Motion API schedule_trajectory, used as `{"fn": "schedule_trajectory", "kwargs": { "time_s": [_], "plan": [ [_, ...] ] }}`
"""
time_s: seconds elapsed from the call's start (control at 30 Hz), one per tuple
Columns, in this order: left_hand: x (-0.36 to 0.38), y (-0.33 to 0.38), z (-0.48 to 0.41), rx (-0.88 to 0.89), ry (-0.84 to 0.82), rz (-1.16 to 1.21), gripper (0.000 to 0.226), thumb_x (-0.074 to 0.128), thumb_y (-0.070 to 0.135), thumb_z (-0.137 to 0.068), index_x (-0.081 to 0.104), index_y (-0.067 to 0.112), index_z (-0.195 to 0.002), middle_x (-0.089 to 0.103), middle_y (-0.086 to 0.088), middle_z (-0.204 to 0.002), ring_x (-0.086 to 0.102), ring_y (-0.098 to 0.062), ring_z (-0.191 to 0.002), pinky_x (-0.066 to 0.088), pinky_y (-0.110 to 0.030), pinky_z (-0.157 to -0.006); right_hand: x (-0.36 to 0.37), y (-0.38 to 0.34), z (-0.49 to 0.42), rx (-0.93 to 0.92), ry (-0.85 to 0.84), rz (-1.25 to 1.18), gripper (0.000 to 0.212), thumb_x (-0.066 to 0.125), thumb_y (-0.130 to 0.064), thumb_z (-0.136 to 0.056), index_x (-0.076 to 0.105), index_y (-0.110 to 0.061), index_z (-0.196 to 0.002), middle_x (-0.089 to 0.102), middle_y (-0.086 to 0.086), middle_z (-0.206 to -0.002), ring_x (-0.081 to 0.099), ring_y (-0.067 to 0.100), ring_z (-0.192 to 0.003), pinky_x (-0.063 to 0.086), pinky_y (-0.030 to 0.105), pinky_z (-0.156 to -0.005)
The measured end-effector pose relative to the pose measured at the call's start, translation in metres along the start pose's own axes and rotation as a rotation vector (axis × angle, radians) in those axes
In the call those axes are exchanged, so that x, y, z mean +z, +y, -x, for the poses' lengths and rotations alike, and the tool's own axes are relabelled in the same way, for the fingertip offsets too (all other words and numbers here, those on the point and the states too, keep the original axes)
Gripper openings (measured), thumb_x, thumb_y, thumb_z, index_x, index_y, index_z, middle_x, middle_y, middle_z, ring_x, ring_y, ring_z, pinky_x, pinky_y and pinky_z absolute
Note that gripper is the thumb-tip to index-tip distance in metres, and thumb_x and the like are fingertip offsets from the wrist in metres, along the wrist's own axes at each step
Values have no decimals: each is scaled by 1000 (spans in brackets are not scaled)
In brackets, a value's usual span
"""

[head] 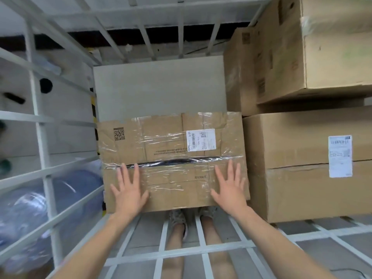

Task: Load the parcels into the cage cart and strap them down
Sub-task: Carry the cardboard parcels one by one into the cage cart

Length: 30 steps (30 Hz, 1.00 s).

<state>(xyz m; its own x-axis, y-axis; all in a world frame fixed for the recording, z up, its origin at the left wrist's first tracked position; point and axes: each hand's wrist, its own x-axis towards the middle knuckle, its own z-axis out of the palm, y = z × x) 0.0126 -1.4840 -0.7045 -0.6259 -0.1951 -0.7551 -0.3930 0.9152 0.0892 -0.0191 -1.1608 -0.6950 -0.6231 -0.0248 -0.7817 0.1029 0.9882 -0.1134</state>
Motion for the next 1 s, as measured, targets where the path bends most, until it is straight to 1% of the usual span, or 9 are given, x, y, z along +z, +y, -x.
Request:
{"fn": "schedule_trajectory", "kwargs": {
  "time_s": [0.07, 0.13, 0.3, 0.47, 0.57, 0.67, 0.77, 0.93, 1.0],
  "plan": [
    [13, 23, 13, 100, -155, -82, 118, 63, 57, -89, -34, 28, -149, -49, -13, -151, -39, -37, -142, 7, -72, -114, 9, -3, 3, -69, -80, 113, 97, 50, -55, -95, -23, -31, -154, -41, 15, -155, -34, 44, -142, 3, 66, -118],
    [20, 40, 16, 63, -274, -80, 121, 65, 61, -86, -36, 32, -146, -54, -11, -147, -43, -37, -139, 9, -74, -113, 9, -2, -2, -76, -154, 94, 100, 54, -55, -94, -22, -32, -154, -44, 13, -153, -35, 42, -142, 6, 64, -118],
    [4, 60, -10, 0, -352, -67, 116, 67, 51, -89, -28, 33, -153, -55, -9, -145, -43, -38, -139, 13, -76, -112, -16, 3, -31, -76, -304, -44, 96, 57, -48, -94, -16, -40, -155, -48, 4, -151, -41, 34, -139, 3, 63, -118],
    [-47, 81, -65, 35, -270, -60, 109, 68, 44, -91, -19, 36, -157, -47, -7, -153, -39, -36, -143, 12, -77, -112, -68, -12, -78, -62, -230, -173, 80, 50, -45, -99, -6, -42, -157, -38, 1, -157, -36, 31, -142, 2, 64, -119],
    [-89, 97, -108, 49, -249, -95, 110, 71, 42, -89, -15, 37, -158, -40, -8, -159, -33, -36, -147, 14, -76, -112, -109, -22, -115, -67, -148, -204, 71, 45, -38, -103, 3, -34, -159, -23, 5, -164, -26, 34, -148, 4, 58, -122],
    [-122, 111, -143, 56, -203, -159, 112, 72, 45, -88, -15, 35, -158, -35, -12, -161, -28, -41, -148, 11, -65, -119, -152, -31, -150, -87, -90, -195, 65, 38, -36, -105, 7, -24, -161, -11, 10, -167, -15, 39, -151, -1, 49, -124],
    [-144, 120, -164, 70, -131, -214, 112, 72, 48, -88, -13, 33, -159, -31, -15, -162, -22, -43, -150, 7, -56, -123, -181, -41, -175, -77, -89, -121, 66, 35, -41, -106, 5, -22, -161, -11, 10, -167, -11, 40, -151, -2, 47, -122],
    [-171, 132, -184, 64, -19, -242, 111, 72, 48, -88, -12, 32, -160, -24, -16, -165, -13, -42, -152, 12, -54, -124, -216, -52, -196, -80, -67, -135, 65, 34, -44, -105, 7, -24, -161, -12, 7, -167, -9, 37, -153, 3, 50, -123],
    [-172, 140, -183, 56, 36, -236, 101, 65, 44, -94, -9, 29, -161, -18, -16, -166, -10, -41, -153, 13, -54, -123, -224, -50, -196, -85, -23, -214, 68, 39, -48, -102, 13, -26, -161, -9, 5, -168, -9, 37, -153, 3, 51, -122]
  ]
}}
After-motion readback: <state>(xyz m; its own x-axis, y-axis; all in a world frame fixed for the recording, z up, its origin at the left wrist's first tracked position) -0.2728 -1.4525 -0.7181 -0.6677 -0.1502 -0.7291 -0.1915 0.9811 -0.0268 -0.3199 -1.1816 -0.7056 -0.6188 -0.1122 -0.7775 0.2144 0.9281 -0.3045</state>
